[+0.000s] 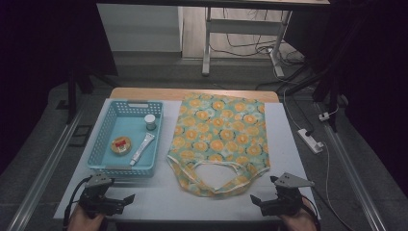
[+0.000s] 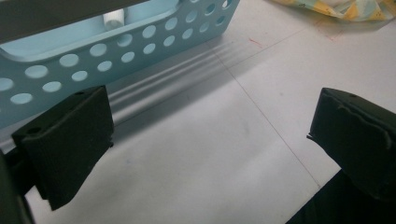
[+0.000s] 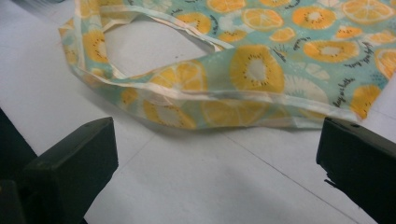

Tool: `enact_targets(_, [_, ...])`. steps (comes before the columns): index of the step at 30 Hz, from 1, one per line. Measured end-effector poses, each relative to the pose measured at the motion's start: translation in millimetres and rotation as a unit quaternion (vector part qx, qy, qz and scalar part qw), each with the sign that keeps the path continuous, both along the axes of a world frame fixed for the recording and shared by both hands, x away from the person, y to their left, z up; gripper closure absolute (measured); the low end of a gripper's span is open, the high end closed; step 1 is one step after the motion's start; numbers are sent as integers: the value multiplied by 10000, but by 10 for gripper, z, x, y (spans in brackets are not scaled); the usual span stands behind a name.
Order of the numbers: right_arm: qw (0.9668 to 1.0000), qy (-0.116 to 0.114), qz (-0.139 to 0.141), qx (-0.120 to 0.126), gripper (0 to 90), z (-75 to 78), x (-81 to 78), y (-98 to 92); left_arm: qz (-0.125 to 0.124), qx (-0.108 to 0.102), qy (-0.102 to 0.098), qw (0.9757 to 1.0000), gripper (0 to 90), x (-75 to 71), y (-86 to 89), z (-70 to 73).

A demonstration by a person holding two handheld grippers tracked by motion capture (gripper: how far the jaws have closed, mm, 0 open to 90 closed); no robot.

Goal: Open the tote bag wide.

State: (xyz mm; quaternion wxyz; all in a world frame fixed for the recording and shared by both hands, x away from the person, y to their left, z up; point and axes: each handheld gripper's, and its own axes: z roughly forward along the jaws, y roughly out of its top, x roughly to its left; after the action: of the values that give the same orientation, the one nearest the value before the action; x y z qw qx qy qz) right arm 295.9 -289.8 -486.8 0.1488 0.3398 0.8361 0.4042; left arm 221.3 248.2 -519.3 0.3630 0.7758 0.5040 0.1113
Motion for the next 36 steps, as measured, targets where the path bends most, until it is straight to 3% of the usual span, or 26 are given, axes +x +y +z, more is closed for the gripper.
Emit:
enact_targets(9, [9997, -161, 176, -23, 0, 96, 23, 99, -16, 11, -4, 10000, 0, -2, -1, 1])
enact_targets(16, [9994, 63, 334, 13, 0, 139, 85, 241, -17, -12, 1, 10000, 0, 0, 2, 0])
enact_targets(27, [9983, 162, 515, -241, 0, 153, 170, 483, -25, -63, 6, 10000, 0, 2, 12, -2])
enact_targets(36, [9953, 388, 835, -292, 0, 142, 234, 736, -30, -60, 29, 10000, 0, 6, 13, -3])
